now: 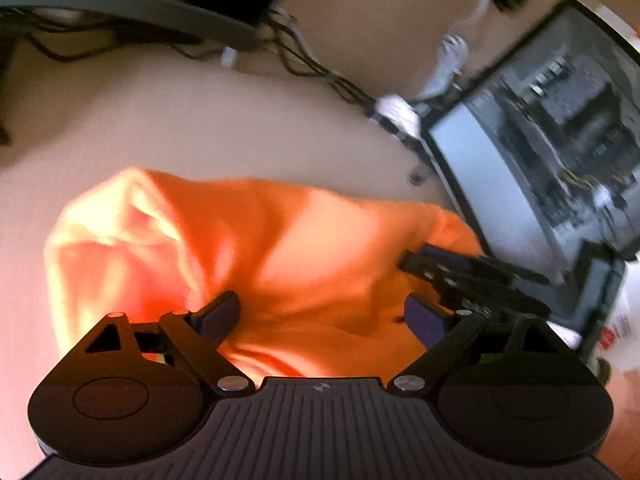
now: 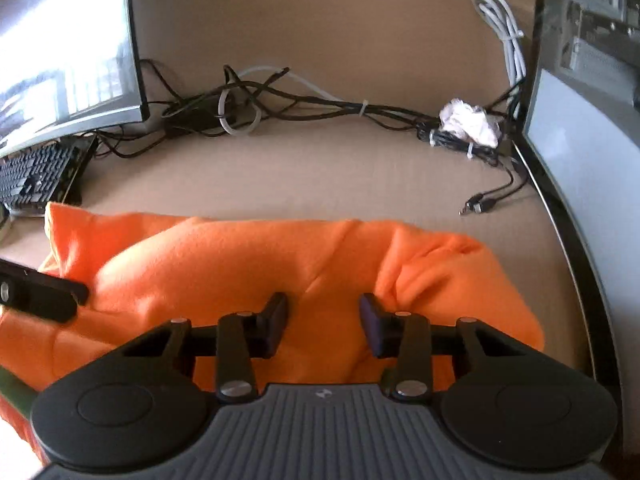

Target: Fold clothes

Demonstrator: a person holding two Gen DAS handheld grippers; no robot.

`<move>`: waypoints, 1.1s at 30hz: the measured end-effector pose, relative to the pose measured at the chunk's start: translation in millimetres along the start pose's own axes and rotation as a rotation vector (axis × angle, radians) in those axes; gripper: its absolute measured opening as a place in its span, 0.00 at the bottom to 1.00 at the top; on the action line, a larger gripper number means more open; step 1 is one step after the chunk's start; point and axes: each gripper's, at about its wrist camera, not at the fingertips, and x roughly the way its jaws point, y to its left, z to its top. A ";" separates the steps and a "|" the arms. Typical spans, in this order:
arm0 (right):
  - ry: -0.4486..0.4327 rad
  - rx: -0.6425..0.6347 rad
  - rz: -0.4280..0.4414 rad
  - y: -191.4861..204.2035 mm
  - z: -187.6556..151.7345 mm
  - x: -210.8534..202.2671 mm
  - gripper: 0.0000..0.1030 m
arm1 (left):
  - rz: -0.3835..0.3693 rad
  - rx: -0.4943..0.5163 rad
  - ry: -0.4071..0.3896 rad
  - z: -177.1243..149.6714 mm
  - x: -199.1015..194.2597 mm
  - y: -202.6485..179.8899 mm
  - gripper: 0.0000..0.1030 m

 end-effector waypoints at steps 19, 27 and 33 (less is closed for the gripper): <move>0.061 -0.246 0.111 60.0 -41.0 -28.5 0.68 | -0.041 -0.041 -0.227 13.4 -42.3 -18.6 0.94; 0.024 -0.249 0.181 61.9 -49.3 -26.1 0.86 | -0.006 -0.115 -0.071 -9.1 17.8 -17.4 0.94; 0.045 -0.194 0.160 76.7 -50.3 -24.2 1.00 | -0.049 -0.098 -0.067 -22.9 8.8 3.1 0.94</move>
